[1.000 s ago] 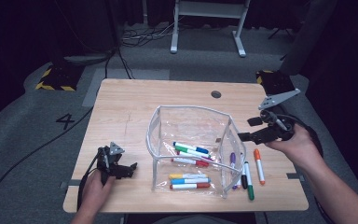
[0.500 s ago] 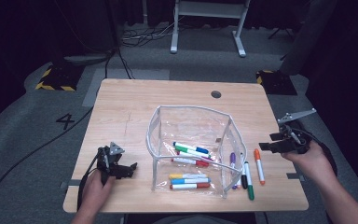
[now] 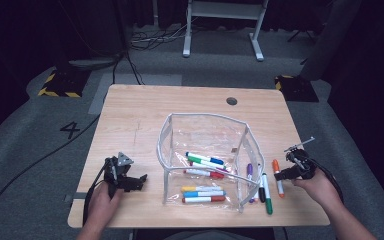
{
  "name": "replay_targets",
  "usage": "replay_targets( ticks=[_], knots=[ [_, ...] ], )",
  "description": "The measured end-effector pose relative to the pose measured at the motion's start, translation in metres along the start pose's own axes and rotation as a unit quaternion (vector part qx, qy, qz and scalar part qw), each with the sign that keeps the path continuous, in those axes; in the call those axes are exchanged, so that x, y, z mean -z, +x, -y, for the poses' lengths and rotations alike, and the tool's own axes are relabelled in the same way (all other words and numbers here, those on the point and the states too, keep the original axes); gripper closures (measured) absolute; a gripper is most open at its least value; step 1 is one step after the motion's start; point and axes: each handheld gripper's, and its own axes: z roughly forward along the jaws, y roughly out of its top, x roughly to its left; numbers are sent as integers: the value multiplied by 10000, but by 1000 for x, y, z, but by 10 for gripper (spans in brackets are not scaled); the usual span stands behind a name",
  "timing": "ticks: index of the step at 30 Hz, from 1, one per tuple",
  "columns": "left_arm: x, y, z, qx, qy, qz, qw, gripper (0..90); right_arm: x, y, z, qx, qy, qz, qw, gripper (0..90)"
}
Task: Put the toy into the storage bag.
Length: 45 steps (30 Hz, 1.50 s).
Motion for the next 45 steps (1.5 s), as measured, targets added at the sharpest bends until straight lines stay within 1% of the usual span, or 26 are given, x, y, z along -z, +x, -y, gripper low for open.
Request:
replay_targets(
  ticks=[3, 5, 7, 8, 10, 12, 14, 17, 18, 20, 22, 24, 25, 31, 33, 34, 38, 40, 45],
  knots=[
    [0, 0, 0, -5, 1, -1, 10000, 0, -9, -3, 1, -61, 94, 25, 9999, 597],
    [0, 0, 0, -7, 2, -2, 10000, 0, -11, -5, 1, -148, 63, 31, 9999, 651],
    [0, 0, 0, -2, -1, 1, 10000, 0, -10, -7, 0, -177, 109, 124, 9997, 704],
    [0, 0, 0, 1, -1, 0, 10000, 0, -10, -9, 0, -187, 121, 184, 9996, 748],
    [0, 0, 0, -4, 0, -2, 10000, 0, -9, -11, -1, -202, 182, 315, 9991, 759],
    [0, 0, 0, -7, -1, -2, 10000, 0, -9, -12, -2, -236, 189, 321, 9990, 762],
    [0, 0, 0, -6, 0, -1, 10000, 0, -9, -11, -2, -206, 199, 335, 9990, 764],
    [0, 0, 0, -8, 0, -2, 10000, 0, -9, -12, -2, -223, 210, 262, 9992, 765],
    [0, 0, 0, -5, -1, -1, 10000, 0, -8, -12, -1, -172, 191, 217, 9994, 766],
    [0, 0, 0, -7, 1, -3, 10000, 0, -5, -11, -2, -184, 126, 143, 9996, 766],
    [0, 0, 0, -4, -1, -1, 10000, 0, 2, -9, -2, -105, -16, 57, 9999, 766],
    [0, 0, 0, -3, 0, 1, 10000, 0, 11, -6, -4, -75, -117, -32, 9999, 766],
    [0, 0, 0, -4, 1, -2, 10000, 0, 15, -5, -5, -1, -171, -68, 9998, 766],
    [0, 0, 0, -1, 1, 2, 10000, 0, 47, 4, -10, 123, -469, -193, 9986, 766],
    [0, 0, 0, 0, -1, 1, 10000, 0, 59, 10, -12, 230, -580, -203, 9978, 766],
    [0, 0, 0, -3, 0, 2, 10000, 0, 64, 12, -13, 268, -591, -210, 9977, 766],
    [0, 0, 0, -4, 1, -1, 10000, 0, 83, 25, -17, 516, -744, -229, 9956, 766],
    [0, 0, 0, -4, 1, -1, 10000, 0, 92, 30, -19, 579, -794, -272, 9948, 766],
    [0, 0, 0, 1, 0, 2, 10000, 0, 115, 44, -24, 805, -1018, -362, 9909, 766]
  ],
)
